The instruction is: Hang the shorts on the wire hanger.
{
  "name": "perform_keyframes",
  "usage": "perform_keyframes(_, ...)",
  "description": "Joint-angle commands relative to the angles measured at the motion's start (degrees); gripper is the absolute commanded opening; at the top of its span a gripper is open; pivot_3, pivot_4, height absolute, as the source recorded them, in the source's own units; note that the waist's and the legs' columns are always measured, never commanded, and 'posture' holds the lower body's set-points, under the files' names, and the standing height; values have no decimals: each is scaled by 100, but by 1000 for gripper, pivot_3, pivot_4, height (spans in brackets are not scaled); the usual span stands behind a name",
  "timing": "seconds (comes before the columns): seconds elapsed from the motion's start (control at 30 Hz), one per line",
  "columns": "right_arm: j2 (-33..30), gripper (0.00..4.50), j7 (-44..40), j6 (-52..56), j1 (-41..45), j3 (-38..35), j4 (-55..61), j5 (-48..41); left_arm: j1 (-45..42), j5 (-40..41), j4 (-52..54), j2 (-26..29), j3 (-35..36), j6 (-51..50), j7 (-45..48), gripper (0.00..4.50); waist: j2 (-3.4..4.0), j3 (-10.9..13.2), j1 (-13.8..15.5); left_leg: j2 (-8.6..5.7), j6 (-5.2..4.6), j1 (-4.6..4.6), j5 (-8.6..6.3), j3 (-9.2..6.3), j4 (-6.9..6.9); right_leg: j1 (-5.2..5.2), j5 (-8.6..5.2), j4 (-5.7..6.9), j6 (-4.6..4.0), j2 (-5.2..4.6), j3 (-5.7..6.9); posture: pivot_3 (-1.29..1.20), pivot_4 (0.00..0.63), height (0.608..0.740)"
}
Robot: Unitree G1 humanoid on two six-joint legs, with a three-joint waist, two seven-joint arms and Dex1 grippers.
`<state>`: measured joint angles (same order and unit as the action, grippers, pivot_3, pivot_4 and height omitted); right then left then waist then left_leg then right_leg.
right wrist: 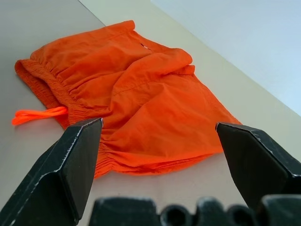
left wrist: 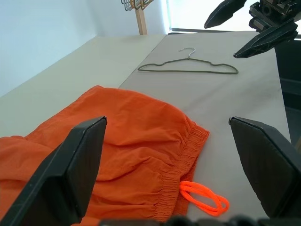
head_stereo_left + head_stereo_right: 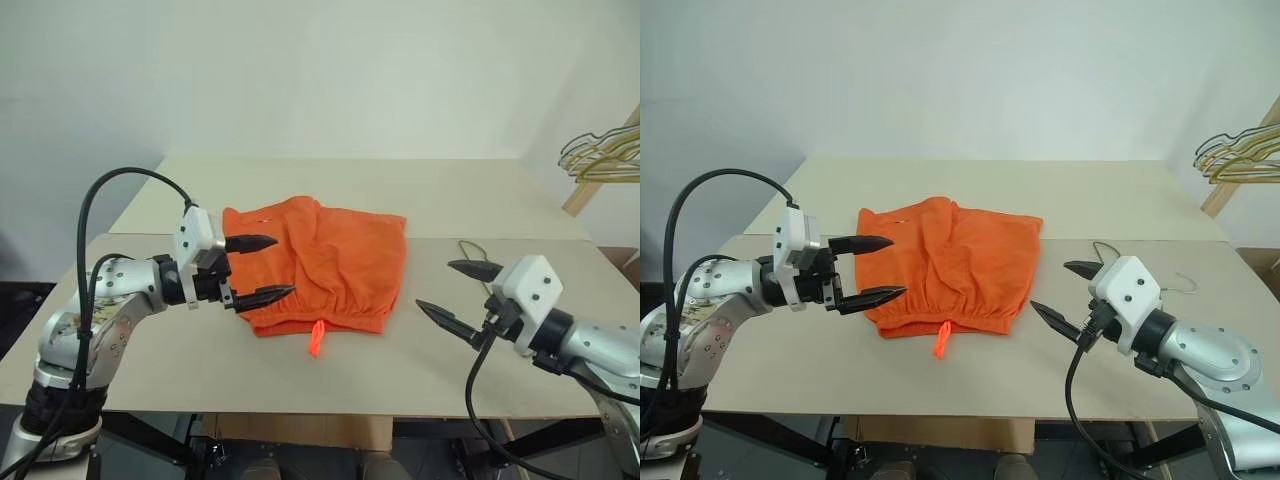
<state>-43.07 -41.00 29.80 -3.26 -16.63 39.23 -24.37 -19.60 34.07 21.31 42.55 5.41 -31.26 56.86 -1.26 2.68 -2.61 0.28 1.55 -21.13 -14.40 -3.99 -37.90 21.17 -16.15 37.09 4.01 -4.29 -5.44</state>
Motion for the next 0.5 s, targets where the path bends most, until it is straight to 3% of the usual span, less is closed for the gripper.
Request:
perform_keyframes(0.03,-78,4468,-2,-125,84,-172,79,-42,-162,159,10,3,128,9,7,4500,0,0,6,0,0,0,0,0,0,0,0,0,0,0,0,-40,9,740)
perform_keyframes(0.5,-84,4468,-18,29,134,-56,257,-216,-82,478,33,334,273,-101,372,4500,1,3,5,1,-1,0,-1,2,0,0,-2,-1,0,1,0,-29,27,740)
